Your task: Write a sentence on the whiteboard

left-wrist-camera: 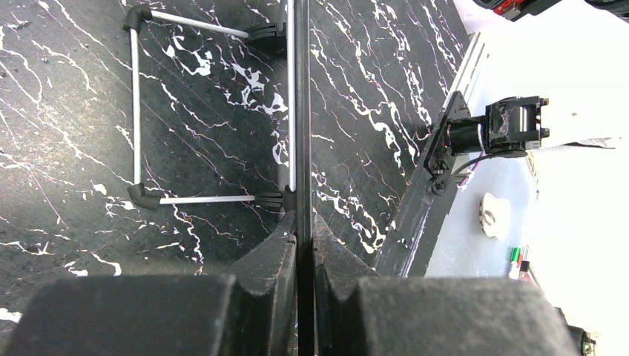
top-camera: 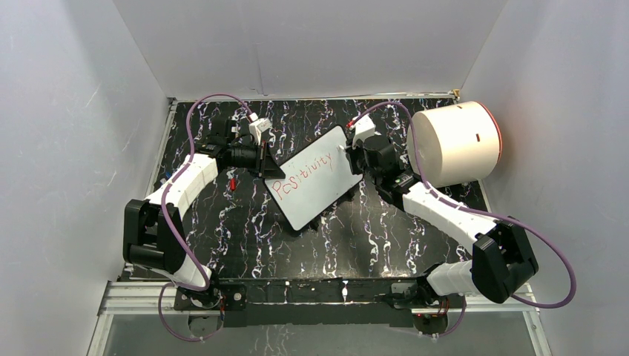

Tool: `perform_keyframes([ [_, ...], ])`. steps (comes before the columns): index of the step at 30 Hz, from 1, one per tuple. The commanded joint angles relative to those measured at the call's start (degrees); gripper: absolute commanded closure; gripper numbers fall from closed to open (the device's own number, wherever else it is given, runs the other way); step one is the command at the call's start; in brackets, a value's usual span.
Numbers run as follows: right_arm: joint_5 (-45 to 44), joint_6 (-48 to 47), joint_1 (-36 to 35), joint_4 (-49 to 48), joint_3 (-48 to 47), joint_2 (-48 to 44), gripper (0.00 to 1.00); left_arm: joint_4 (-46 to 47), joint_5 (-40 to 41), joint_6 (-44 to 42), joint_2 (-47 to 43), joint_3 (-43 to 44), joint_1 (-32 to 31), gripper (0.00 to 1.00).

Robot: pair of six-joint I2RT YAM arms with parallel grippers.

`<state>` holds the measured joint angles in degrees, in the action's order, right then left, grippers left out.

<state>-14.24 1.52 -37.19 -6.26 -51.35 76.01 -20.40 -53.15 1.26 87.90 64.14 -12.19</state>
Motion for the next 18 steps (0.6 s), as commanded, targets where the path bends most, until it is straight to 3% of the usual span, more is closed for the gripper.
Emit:
perform_keyframes([
  [1,1.2,0.2,0.2,-3.6,-3.2,-0.2,1.0,-4.8,3.7,-1.0,2.2,-0.6,-0.5,1.0],
  [18,0.7,1.0,0.4,-0.5,-1.5,0.1,1.0,-4.7,3.7,-2.4,2.0,-0.6,-0.5,1.0],
])
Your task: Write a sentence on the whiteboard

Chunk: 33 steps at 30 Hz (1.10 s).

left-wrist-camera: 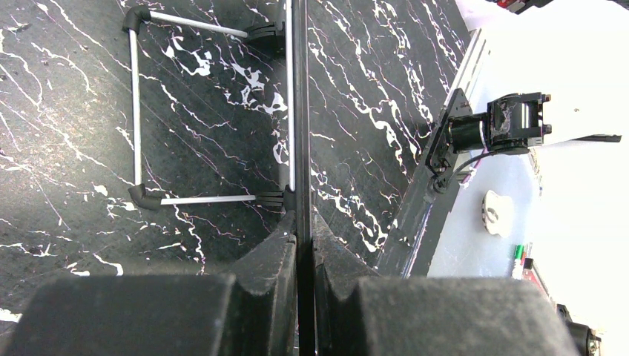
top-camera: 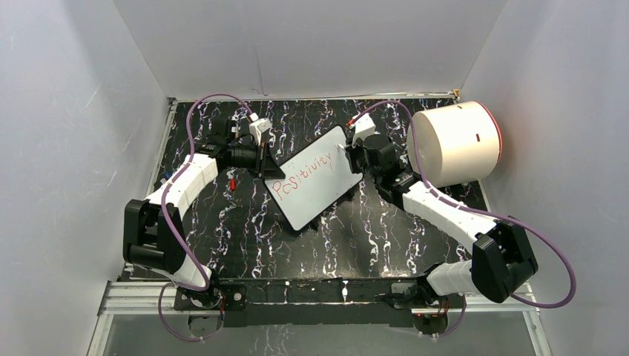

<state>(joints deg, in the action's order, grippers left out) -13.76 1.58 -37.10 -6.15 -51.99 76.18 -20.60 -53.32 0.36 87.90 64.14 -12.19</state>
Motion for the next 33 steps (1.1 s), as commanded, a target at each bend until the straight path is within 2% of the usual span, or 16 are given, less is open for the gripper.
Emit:
perform_keyframes([
  [1,0.2,1.0,0.3,-0.4,-0.6,-0.1,1.0,-4.5,3.9,-1.5,2.0,-0.6,-0.5,1.0],
  [18,-0.6,1.7,0.3,-0.6,2.6,-1.3,1.0,-4.6,3.7,-1.5,2.2,-0.6,-0.5,1.0],
  [33,0.1,0.4,0.4,-3.5,-0.7,-0.8,1.0,-4.7,3.0,-1.5,1.8,-0.8,-0.6,1.0],
])
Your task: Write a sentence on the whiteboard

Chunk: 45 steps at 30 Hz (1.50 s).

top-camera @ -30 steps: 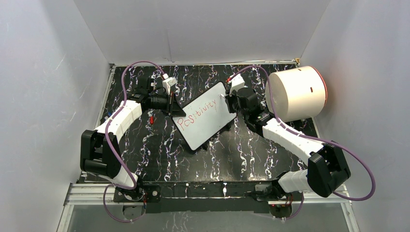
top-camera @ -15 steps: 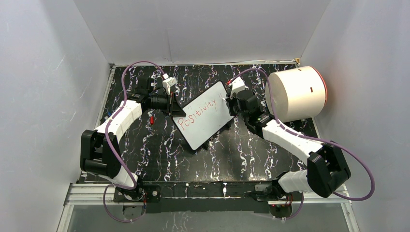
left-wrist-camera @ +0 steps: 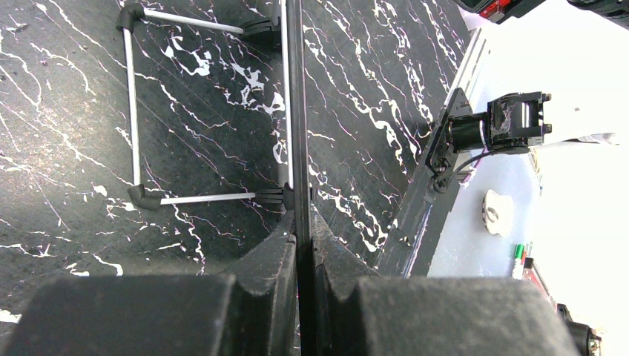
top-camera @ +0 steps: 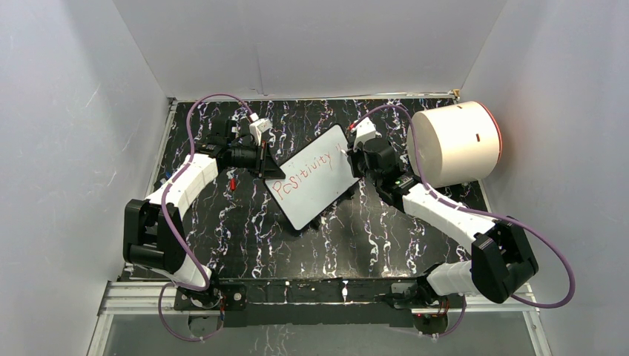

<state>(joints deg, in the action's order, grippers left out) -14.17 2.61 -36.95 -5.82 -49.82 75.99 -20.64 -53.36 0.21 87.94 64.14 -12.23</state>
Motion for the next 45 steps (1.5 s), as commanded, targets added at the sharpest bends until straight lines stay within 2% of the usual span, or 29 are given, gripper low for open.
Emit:
perform_keyframes([
  [1,0.4,-0.6,0.2,-4.0,-3.0,-0.5,1.0,-4.6,3.0,-1.4,1.8,-0.8,-0.6,1.0],
  [26,-0.3,-1.1,1.5,-4.9,-5.8,2.0,1.0,-4.8,2.7,-1.7,1.5,-0.9,-0.8,1.0],
  [45,-0.2,1.2,2.1,0.0,-2.1,1.1,1.0,-4.9,4.0,-1.7,1.7,-0.6,-0.8,1.0],
])
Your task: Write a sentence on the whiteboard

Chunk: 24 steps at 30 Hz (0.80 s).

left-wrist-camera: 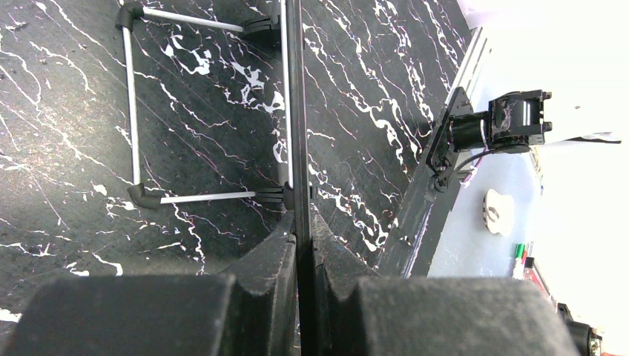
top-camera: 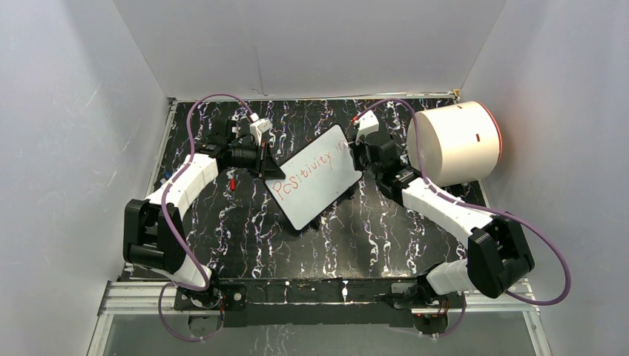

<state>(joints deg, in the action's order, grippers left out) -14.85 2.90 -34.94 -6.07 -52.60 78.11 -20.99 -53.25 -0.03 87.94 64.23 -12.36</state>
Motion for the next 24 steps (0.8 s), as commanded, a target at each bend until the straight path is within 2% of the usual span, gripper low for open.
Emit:
perform_keyframes([
  [1,0.4,1.0,0.1,0.4,0.8,-1.2,1.0,-4.6,4.0,-1.5,1.7,-0.6,-0.6,1.0],
  [11,-0.3,1.2,-0.3,3.1,1.4,-4.4,1.0,-4.8,4.9,-1.4,1.7,-0.3,-0.6,1.0],
  [16,-2.0,0.8,-1.7,4.9,2.4,-9.8,1.0,-5.0,4.7,-1.3,1.8,0.1,-0.6,1.0],
  [24,-3.0,1.2,-9.0,6.0,5.9,-13.2,1.0,-5.1,4.8,-1.4,2.0,0.3,-0.6,1.0],
])
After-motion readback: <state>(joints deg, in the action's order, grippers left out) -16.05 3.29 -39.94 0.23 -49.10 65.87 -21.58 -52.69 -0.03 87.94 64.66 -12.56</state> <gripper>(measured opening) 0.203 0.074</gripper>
